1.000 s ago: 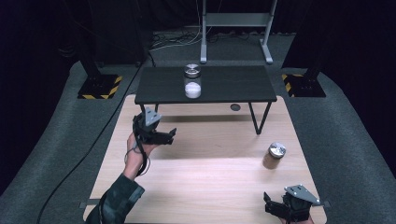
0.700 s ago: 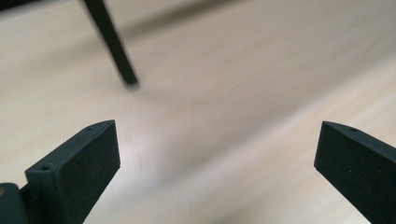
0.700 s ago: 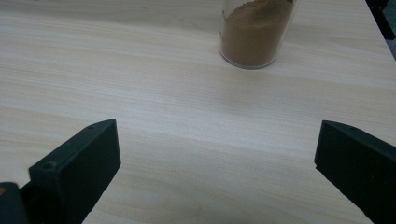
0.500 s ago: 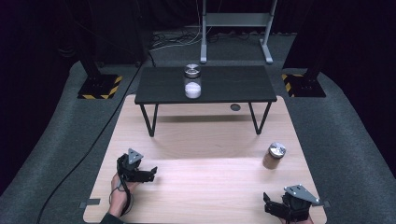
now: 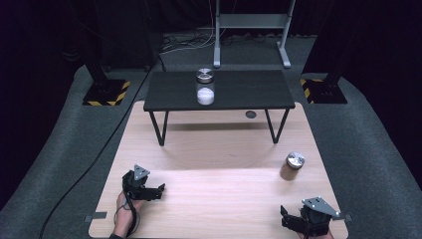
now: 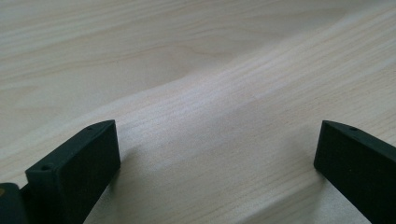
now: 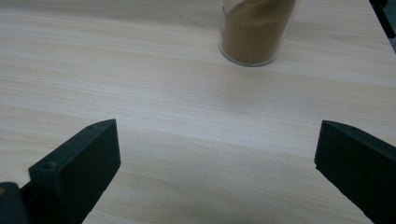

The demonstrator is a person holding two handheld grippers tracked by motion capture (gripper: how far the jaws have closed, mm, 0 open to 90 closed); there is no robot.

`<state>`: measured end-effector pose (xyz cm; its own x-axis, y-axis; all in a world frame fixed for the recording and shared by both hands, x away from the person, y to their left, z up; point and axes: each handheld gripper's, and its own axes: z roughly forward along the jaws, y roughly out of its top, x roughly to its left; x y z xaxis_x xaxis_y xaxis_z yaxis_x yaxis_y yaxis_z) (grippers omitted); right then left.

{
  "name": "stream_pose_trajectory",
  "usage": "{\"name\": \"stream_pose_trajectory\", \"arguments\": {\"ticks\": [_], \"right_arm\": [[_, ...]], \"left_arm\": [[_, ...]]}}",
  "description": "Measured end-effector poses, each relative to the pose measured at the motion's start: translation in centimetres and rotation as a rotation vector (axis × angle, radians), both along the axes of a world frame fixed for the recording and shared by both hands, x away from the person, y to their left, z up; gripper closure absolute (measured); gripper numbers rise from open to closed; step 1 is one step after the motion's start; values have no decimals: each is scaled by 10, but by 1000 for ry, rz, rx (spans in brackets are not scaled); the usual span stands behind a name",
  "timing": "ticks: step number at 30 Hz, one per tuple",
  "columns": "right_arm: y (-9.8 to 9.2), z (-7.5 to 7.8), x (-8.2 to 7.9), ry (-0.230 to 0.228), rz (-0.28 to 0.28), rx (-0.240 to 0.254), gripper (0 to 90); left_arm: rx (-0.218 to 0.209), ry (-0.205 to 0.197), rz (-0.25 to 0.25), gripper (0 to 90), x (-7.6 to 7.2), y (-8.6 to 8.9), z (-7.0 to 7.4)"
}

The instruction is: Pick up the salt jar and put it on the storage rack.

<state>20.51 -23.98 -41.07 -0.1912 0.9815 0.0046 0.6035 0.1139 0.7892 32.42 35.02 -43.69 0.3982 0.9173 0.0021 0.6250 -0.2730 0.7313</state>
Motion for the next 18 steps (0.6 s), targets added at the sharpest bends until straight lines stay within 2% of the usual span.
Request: {"name": "stream_pose_trajectory", "arguments": {"ticks": [5, 9, 18], "right_arm": [[-1, -2, 2, 10, 0, 10, 0], [0, -2, 1, 1, -7, 9, 0], [3, -3, 3, 15, -1, 0, 0]], "left_arm": [[3, -2, -37, 0, 5, 7, 0], [3, -4, -26, 2, 5, 7, 0], [2, -4, -20, 2, 6, 6, 0]]}}
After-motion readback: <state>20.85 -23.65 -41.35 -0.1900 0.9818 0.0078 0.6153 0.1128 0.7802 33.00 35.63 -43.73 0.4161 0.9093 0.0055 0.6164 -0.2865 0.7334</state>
